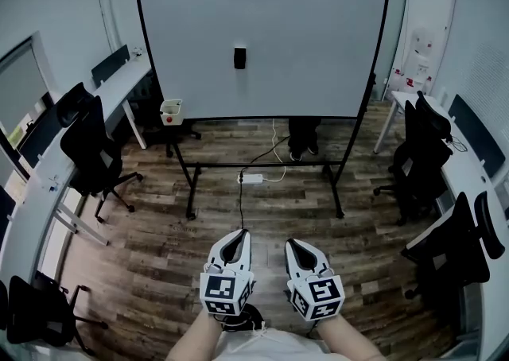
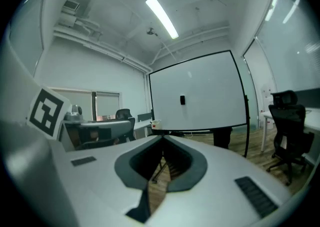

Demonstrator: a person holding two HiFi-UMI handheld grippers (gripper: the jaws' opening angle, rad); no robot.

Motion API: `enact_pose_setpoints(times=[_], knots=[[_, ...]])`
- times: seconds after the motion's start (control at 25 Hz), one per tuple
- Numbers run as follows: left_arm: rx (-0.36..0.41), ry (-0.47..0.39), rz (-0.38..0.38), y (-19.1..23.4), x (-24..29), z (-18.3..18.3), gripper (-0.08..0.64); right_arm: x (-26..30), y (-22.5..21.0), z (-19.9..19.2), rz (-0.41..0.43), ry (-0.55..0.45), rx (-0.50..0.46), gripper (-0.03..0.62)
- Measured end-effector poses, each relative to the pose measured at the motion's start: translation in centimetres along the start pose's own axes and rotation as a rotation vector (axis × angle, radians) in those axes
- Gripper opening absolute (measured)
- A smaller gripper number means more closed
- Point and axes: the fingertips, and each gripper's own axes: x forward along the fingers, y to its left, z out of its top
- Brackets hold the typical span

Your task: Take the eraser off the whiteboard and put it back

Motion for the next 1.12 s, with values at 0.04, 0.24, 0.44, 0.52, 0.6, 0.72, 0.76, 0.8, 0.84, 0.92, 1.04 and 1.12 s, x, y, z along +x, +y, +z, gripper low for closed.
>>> enact_pose_setpoints(times=[0.04, 0.24, 0.44, 0.52, 0.6, 0.72, 0.76, 0.8, 0.84, 0.92, 1.04, 1.12], knots=[[-0.007, 0.010, -0.004, -0.1, 0.5, -0.4, 0.017, 0.4, -0.1, -0.2, 0.013, 0.005, 0.016, 0.028], [-0.003, 0.040, -0.032, 1.0, 4.3, -2.4, 0.017, 4.2, -1.8, -1.0, 0.006, 0.010, 0.013, 0.028], [0.002, 0.023, -0.059, 5.1, 10.5, -1.9, 0.017, 10.6, -4.3, -0.2, -0.035, 0.011, 0.003, 0.028], [-0.002, 0.022, -0.070, 7.3, 13.4, -1.4, 0.017, 13.9, -5.2, 0.8, -0.047, 0.005, -0.010, 0.028], [-0.016, 0.021, -0.078, 9.7, 16.2, -0.9, 0.017, 17.2, -6.2, 1.4, -0.063, 0.008, -0.022, 0.028], [-0.023, 0.015, -0.097, 13.4, 20.5, 0.0, 0.017, 22.6, -7.5, 2.3, -0.083, 0.013, -0.013, 0.028], [-0.018, 0.014, -0.105, 14.6, 21.8, 0.3, 0.017, 24.4, -7.8, 2.6, -0.084, 0.012, -0.008, 0.028], [-0.012, 0.013, -0.116, 15.7, 23.1, 0.6, 0.017, 26.1, -7.9, 3.0, -0.081, 0.007, -0.004, 0.028], [-0.007, 0.011, -0.127, 16.7, 24.3, 0.9, 0.017, 27.7, -8.0, 3.4, -0.076, 0.001, -0.004, 0.028], [0.009, 0.002, -0.144, 18.8, 26.9, 1.8, 0.017, 30.9, -8.4, 4.5, -0.074, -0.012, -0.014, 0.028], [0.026, -0.009, -0.136, 21.6, 30.5, 2.8, 0.017, 34.9, -9.6, 6.0, -0.088, -0.020, -0.021, 0.028], [0.021, -0.005, -0.127, 23.0, 32.5, 3.0, 0.017, 37.0, -10.5, 6.3, -0.095, -0.013, -0.022, 0.028]])
